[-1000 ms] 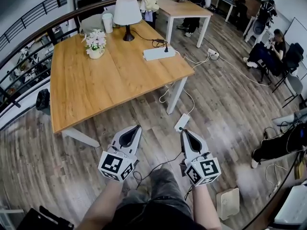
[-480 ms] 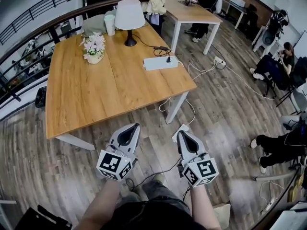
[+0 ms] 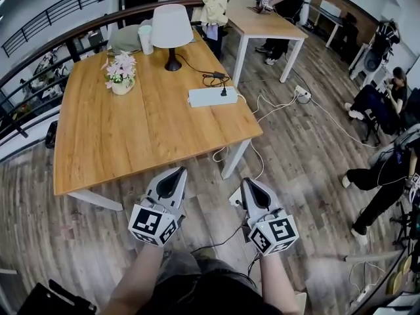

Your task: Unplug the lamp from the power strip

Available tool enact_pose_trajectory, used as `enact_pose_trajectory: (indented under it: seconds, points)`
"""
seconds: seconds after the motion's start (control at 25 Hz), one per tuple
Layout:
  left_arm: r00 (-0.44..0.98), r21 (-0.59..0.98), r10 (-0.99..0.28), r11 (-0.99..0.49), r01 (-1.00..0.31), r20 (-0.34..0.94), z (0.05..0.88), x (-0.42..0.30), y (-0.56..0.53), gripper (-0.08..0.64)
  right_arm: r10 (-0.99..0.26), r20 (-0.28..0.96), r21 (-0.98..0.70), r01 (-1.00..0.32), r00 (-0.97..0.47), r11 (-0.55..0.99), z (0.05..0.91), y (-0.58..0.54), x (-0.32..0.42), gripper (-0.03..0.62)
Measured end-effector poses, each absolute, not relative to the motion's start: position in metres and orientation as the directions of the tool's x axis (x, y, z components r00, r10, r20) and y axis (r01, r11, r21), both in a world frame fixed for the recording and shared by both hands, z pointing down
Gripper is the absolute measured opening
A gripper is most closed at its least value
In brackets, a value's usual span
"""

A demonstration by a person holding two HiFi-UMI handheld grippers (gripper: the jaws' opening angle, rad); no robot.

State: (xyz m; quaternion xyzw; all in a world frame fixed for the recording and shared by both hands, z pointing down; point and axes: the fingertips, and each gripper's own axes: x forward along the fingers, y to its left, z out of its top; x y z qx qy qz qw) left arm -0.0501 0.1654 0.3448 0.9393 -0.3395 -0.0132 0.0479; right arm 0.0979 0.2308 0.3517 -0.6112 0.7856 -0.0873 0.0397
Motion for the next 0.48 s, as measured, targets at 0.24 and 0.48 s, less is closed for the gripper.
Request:
enact_pose_trajectory:
  seconds: [0.24,0.48]
  points:
    - [0.76,0.097,-0.65,-0.755,-0.649,0.028,0.348,-0.04,0.153,-0.003,-0.968,0.06,-0.209,-0.952,-0.242,0.225,0.363,0.217,0.118,0.008]
    - [0.744,0.097,-0.667,-0.738,-0.668,0.048,0.352,-0.037,0.127,-0.003,-0.961,0.072,-0.224,-0.943,-0.266,0.244,0.368,0.188,0.123,0.008]
